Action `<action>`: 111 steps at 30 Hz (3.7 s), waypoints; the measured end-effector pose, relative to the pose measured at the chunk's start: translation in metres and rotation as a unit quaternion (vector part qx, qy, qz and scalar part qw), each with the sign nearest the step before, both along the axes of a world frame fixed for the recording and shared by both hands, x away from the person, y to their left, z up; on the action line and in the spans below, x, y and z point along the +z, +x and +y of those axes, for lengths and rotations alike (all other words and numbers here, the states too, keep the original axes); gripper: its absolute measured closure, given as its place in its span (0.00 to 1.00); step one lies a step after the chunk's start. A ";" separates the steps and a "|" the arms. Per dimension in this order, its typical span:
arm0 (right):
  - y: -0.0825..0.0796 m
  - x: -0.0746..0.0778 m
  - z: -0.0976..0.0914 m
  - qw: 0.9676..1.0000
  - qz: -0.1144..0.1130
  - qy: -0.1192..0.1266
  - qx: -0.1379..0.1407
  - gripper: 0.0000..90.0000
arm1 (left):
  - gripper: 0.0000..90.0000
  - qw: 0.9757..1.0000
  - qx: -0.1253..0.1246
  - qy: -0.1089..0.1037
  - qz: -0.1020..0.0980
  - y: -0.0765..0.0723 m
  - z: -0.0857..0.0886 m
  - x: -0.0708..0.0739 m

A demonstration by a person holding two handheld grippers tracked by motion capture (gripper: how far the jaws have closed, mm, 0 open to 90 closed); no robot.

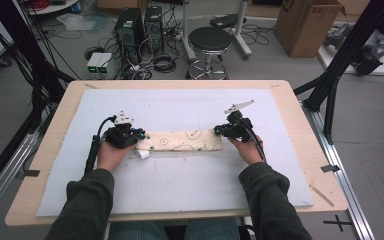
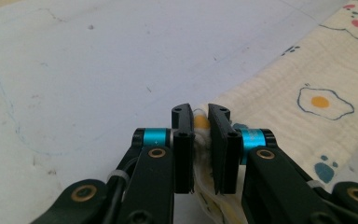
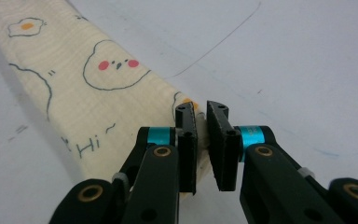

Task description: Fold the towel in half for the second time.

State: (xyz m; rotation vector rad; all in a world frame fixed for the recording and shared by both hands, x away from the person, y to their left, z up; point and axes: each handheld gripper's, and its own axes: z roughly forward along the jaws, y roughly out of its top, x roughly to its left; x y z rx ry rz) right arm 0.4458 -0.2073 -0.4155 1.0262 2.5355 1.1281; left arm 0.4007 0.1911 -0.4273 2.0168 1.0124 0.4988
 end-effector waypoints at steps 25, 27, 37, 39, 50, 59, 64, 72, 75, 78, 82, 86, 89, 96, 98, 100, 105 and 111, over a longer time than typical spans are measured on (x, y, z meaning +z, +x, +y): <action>-0.004 0.009 -0.008 0.999 -0.010 0.048 -0.008 0.60 | 0.60 0.999 0.006 -0.044 -0.011 -0.005 0.009 0.016; -0.005 0.011 -0.008 0.999 -0.011 0.053 -0.006 0.58 | 0.58 0.999 0.005 -0.050 -0.012 -0.006 0.009 0.017; -0.012 0.017 -0.007 0.998 -0.019 0.057 -0.011 0.48 | 0.53 0.998 -0.009 -0.060 -0.010 -0.013 0.009 0.025; -0.013 0.018 -0.007 0.998 -0.018 0.064 -0.013 0.46 | 0.52 0.998 -0.011 -0.062 -0.010 -0.015 0.009 0.026; -0.018 0.024 -0.008 0.997 -0.027 0.072 -0.019 0.38 | 0.46 0.997 -0.017 -0.068 -0.012 -0.023 0.008 0.032; -0.022 0.027 -0.006 0.997 -0.029 0.075 -0.011 0.33 | 0.45 0.997 -0.025 -0.067 -0.018 -0.028 0.009 0.036; -0.024 0.028 -0.006 0.997 -0.030 0.074 -0.010 0.31 | 0.44 0.997 -0.027 -0.069 -0.021 -0.030 0.010 0.037; -0.027 0.029 -0.005 0.997 -0.026 0.074 -0.008 0.28 | 0.44 0.997 -0.027 -0.067 -0.017 -0.034 0.013 0.034; -0.028 0.030 -0.005 0.997 -0.031 0.074 -0.008 0.27 | 0.44 0.997 -0.027 -0.069 -0.018 -0.036 0.015 0.034; -0.030 0.032 -0.005 0.997 -0.035 0.075 -0.009 0.26 | 0.44 0.997 -0.026 -0.070 -0.020 -0.038 0.017 0.036; -0.033 0.036 -0.007 0.996 -0.041 0.080 -0.009 0.26 | 0.43 0.997 -0.023 -0.068 -0.024 -0.043 0.019 0.038; -0.036 0.038 -0.010 0.996 -0.040 0.078 -0.011 0.24 | 0.42 0.997 -0.026 -0.067 -0.026 -0.047 0.022 0.040; -0.038 0.039 -0.014 0.996 -0.040 0.080 -0.012 0.24 | 0.41 0.997 -0.028 -0.067 -0.026 -0.050 0.024 0.041; -0.047 0.037 -0.022 0.996 -0.043 0.077 -0.017 0.23 | 0.39 0.997 -0.031 -0.067 -0.030 -0.058 0.025 0.044; -0.049 0.037 -0.023 0.997 -0.039 0.071 -0.015 0.21 | 0.39 0.997 -0.035 -0.067 -0.031 -0.061 0.025 0.046; -0.051 0.038 -0.024 0.996 -0.043 0.071 -0.014 0.21 | 0.39 0.997 -0.038 -0.066 -0.034 -0.064 0.025 0.047; -0.058 0.038 -0.027 0.996 -0.052 0.075 -0.013 0.20 | 0.38 0.997 -0.037 -0.066 -0.035 -0.072 0.027 0.046; -0.068 0.036 -0.029 0.996 -0.056 0.071 -0.013 0.19 | 0.36 0.997 -0.033 -0.067 -0.034 -0.079 0.032 0.044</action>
